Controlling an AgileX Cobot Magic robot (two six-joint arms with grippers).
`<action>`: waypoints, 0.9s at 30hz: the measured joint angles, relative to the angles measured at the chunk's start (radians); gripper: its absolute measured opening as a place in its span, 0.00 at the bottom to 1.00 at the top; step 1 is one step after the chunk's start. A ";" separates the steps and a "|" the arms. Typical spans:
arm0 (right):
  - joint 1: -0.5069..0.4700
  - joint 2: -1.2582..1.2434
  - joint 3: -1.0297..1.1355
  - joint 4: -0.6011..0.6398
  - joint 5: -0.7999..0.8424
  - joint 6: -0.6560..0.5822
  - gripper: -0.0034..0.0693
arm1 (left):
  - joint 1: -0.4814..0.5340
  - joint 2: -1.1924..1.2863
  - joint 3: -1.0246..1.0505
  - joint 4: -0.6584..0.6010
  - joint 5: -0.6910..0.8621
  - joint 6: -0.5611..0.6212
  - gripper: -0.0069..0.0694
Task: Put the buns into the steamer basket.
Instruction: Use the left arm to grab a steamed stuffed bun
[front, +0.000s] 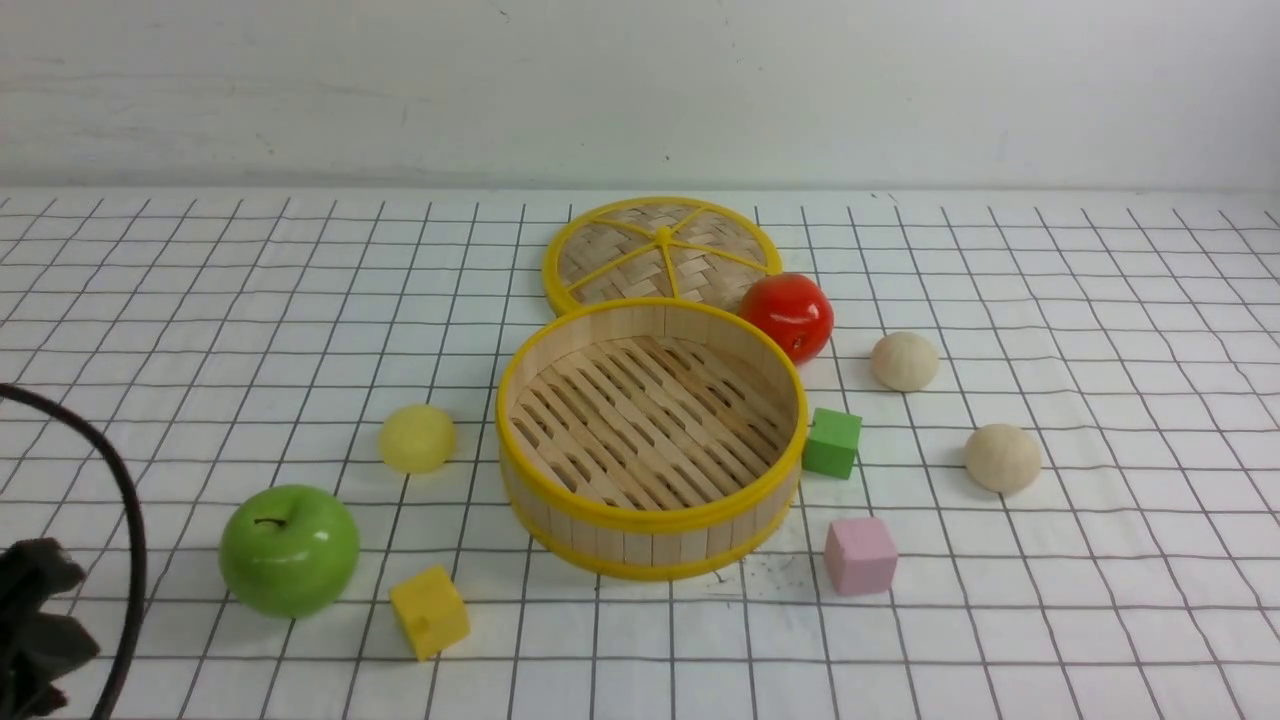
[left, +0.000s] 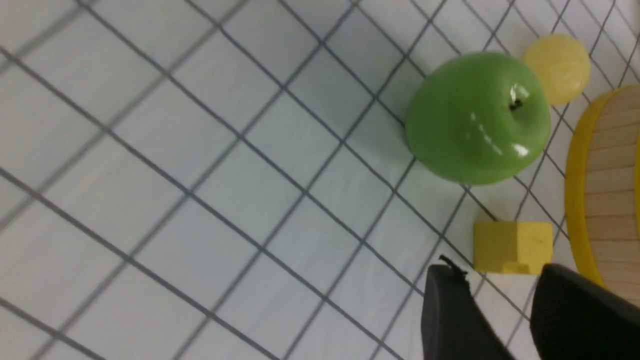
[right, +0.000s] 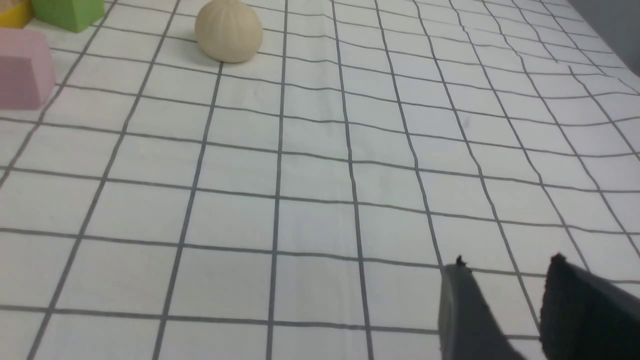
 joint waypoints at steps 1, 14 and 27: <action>0.000 0.000 0.000 0.000 0.000 0.000 0.38 | 0.000 0.025 0.000 -0.029 -0.004 0.011 0.40; 0.000 0.000 0.000 0.000 0.000 0.000 0.38 | 0.000 0.321 -0.121 -0.606 0.087 0.799 0.40; 0.000 0.000 0.000 0.000 0.000 0.000 0.38 | 0.000 0.464 -0.329 -0.652 0.252 0.984 0.40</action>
